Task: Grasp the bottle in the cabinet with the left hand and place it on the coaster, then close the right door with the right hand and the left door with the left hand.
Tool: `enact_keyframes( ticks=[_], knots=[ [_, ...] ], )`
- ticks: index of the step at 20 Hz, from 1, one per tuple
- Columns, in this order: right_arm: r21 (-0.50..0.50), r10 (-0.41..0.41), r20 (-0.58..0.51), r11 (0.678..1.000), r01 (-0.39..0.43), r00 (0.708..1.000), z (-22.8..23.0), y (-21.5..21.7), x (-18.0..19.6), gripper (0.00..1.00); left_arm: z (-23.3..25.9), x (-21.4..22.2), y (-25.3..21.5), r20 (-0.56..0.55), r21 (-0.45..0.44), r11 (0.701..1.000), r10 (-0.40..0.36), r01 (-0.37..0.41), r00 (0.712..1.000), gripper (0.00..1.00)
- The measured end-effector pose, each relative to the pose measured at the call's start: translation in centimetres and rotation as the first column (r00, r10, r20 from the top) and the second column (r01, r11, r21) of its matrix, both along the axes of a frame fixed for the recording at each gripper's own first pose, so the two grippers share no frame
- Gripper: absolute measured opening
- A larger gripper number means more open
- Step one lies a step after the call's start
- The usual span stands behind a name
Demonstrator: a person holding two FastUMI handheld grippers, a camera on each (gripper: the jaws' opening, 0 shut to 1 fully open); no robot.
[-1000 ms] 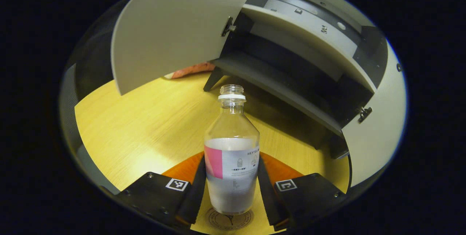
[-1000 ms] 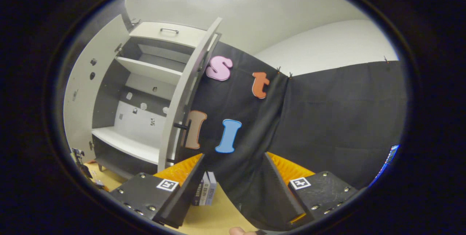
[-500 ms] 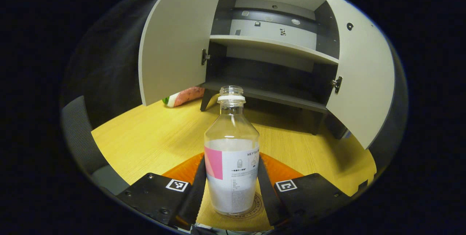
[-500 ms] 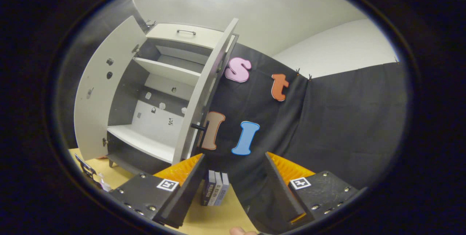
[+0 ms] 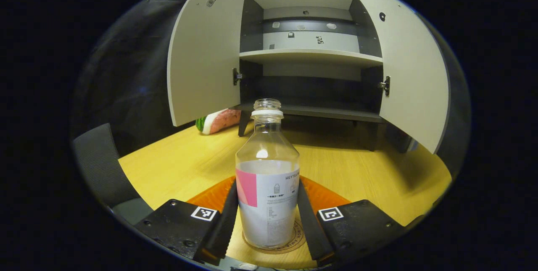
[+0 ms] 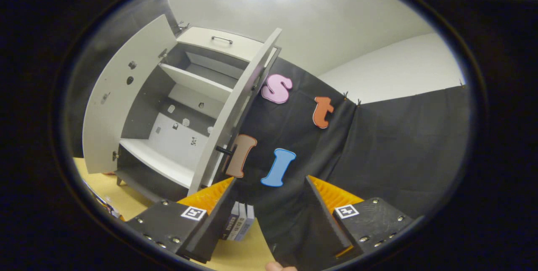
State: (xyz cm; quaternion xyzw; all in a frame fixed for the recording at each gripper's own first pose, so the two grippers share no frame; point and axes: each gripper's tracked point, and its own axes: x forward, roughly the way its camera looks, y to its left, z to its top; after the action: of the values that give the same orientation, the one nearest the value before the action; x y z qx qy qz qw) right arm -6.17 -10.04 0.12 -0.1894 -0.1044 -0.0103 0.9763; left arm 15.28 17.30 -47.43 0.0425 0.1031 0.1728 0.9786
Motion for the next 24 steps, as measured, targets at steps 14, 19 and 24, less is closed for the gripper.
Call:
enact_keyframes(
  ticks=[14,19,24],
  knots=[
    [-0.088,0.005,0.055,0.996,0.0,0.998,-0.2,1.2,-0.9,0.95,-0.7,-1.8,-1.9,0.111,0.169,0.984,0.038,-0.057,0.993,0.77],
    [-0.069,0.003,0.04,0.998,0.0,0.999,-0.5,1.0,-0.9,0.94,-2.5,-2.8,-1.2,0.03,0.122,0.991,0.057,-0.061,0.998,0.81],
    [-0.049,0.013,0.016,0.999,-0.013,1.0,-1.5,1.4,-1.0,0.94,-2.7,-2.9,-1.4,0.0,0.092,0.996,0.023,-0.023,1.0,0.93]
  ],
)
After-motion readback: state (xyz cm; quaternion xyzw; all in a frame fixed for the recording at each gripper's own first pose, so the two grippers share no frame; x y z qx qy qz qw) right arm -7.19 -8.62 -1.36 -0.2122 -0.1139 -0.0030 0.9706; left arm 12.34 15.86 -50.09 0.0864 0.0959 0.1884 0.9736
